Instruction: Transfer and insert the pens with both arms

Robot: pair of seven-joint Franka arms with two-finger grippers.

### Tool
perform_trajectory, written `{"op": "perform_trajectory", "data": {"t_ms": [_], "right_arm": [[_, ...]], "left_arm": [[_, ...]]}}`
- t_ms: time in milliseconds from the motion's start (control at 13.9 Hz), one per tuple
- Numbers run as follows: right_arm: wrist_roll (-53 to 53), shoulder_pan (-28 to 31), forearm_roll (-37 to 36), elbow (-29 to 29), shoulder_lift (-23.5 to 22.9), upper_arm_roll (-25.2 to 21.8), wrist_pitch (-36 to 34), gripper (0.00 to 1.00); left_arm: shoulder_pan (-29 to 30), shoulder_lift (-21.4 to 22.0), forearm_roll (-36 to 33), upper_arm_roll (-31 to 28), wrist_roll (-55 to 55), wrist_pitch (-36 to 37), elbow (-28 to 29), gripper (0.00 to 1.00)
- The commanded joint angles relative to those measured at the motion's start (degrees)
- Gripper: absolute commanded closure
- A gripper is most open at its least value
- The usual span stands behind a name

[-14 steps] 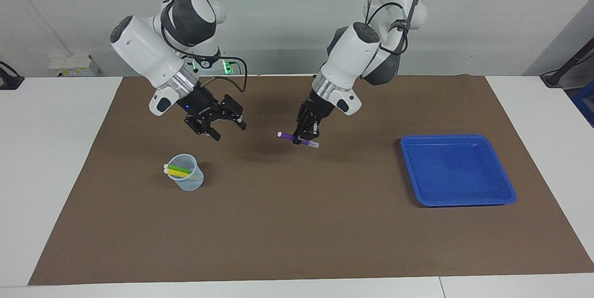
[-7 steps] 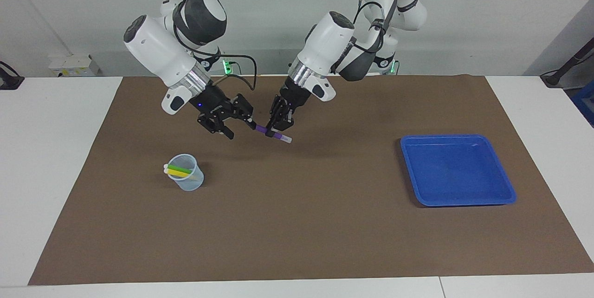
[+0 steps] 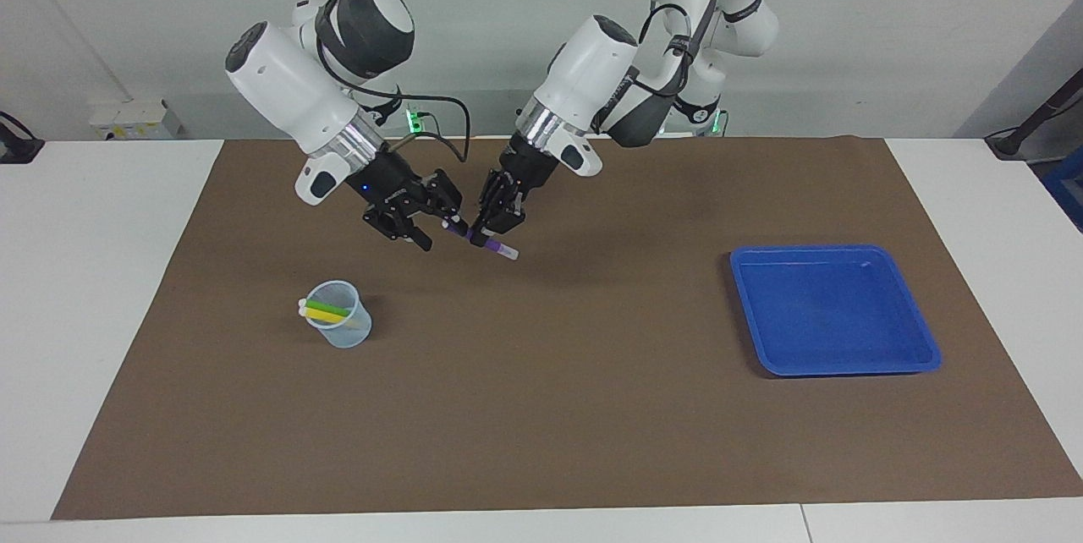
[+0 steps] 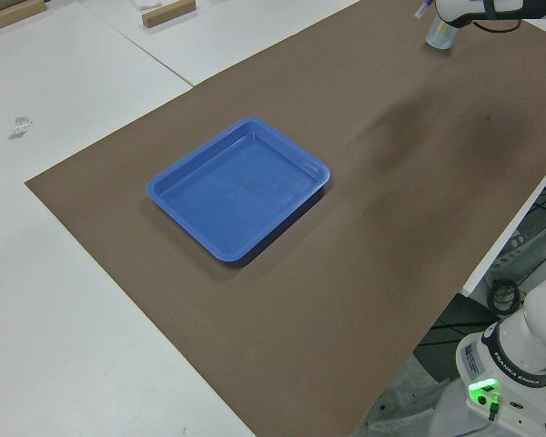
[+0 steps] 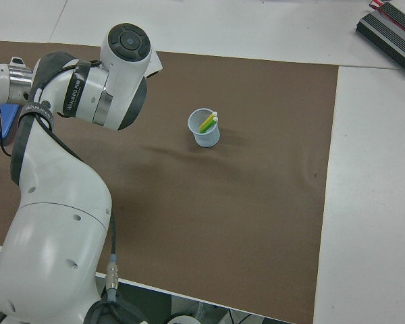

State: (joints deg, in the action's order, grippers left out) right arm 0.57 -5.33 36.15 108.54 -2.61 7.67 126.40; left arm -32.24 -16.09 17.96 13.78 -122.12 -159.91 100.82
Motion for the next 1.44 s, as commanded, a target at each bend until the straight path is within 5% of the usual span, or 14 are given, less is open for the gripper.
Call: {"op": "perform_trajectory", "data": {"t_ms": [0, 359, 862, 1221, 1292, 1364], "right_arm": [[-1.62, -0.12, 1.29, -0.08, 0.33, 0.15, -0.46, 0.47], [-1.62, -0.29, 1.29, -0.09, 0.68, 0.07, -1.33, 0.61], [-1.01, 0.58, 1.29, -0.35, 1.99, -0.46, -5.46, 1.0], [-0.74, 2.6, 0.94, -1.58, 2.61, -0.55, -8.54, 1.0], [-0.48, 2.69, 0.85, -1.58, 2.61, -0.55, -8.63, 1.0], [-0.3, 2.69, 0.85, -1.58, 2.61, -0.55, -8.63, 1.0]], "left_arm": [[-2.13, -0.35, 1.02, -0.94, -1.1, -3.3, -0.18, 1.0], [-1.95, -0.61, 1.02, -0.94, -1.01, -4.27, -0.09, 1.0], [-1.43, -0.7, 0.85, -1.03, -0.92, -4.27, -0.01, 1.0], [-1.34, -0.7, 0.76, -1.03, -0.22, -4.18, 0.26, 1.0], [-1.34, -0.7, 0.67, -1.03, -0.13, -4.09, 0.26, 0.97], [-1.25, -0.61, 0.5, -1.12, -0.13, -3.92, 0.26, 0.7]]}}
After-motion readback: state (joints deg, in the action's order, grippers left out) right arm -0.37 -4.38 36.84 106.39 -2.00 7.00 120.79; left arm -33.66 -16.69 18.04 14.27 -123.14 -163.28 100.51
